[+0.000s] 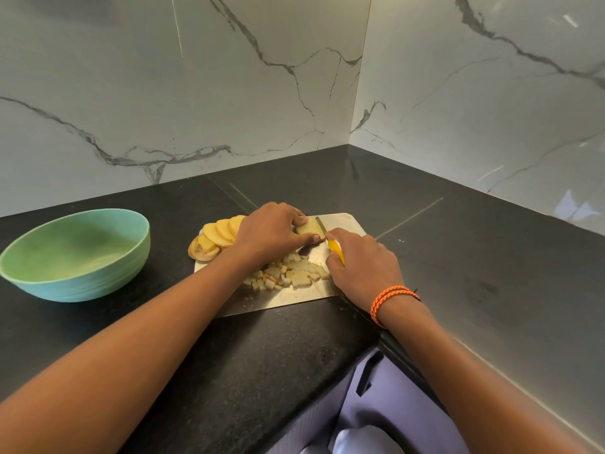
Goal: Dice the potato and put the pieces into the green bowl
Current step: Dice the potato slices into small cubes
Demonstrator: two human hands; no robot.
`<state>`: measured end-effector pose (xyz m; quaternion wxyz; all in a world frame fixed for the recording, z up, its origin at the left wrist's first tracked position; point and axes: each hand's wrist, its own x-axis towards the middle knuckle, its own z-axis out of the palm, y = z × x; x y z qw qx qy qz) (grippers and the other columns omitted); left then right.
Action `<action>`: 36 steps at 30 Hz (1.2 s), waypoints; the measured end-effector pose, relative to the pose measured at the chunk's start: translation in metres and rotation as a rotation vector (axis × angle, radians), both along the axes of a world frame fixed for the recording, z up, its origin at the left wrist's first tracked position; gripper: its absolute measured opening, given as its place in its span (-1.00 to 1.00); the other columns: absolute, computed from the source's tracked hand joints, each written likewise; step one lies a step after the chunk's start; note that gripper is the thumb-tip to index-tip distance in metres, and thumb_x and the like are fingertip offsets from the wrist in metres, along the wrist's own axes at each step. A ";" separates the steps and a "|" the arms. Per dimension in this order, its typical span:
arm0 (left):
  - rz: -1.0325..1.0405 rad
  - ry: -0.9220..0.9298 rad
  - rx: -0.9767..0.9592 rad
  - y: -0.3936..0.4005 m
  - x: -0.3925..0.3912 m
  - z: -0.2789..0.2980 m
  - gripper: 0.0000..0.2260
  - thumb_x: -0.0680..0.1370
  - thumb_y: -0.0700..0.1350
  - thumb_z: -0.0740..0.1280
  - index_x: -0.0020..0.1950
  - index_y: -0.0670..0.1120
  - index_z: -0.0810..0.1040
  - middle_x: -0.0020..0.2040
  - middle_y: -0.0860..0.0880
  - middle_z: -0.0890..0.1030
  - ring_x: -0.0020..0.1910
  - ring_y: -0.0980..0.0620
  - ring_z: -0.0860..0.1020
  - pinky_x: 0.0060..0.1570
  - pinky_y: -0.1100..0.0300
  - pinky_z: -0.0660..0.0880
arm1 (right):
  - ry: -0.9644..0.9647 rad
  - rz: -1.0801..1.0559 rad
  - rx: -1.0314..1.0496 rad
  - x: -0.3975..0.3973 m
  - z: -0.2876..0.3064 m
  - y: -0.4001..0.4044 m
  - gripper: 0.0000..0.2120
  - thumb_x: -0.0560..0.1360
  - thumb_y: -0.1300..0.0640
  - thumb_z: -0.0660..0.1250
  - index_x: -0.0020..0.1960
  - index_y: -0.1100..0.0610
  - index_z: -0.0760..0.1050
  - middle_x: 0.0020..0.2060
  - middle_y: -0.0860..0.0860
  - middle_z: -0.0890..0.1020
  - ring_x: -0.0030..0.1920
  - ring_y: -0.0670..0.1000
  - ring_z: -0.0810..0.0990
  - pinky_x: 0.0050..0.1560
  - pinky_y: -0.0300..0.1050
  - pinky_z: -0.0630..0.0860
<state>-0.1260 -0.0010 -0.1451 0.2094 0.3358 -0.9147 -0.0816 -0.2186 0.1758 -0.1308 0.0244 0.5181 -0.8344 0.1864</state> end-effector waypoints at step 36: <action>0.032 0.031 0.037 -0.002 -0.001 0.001 -0.46 0.49 0.38 0.45 0.33 0.09 0.68 0.30 0.19 0.67 0.11 0.12 0.63 -0.03 0.15 0.62 | 0.045 0.004 -0.009 0.004 0.001 -0.012 -0.63 0.69 0.04 0.11 0.47 -0.01 0.39 0.15 0.09 0.64 0.08 0.15 0.59 -0.09 0.00 0.41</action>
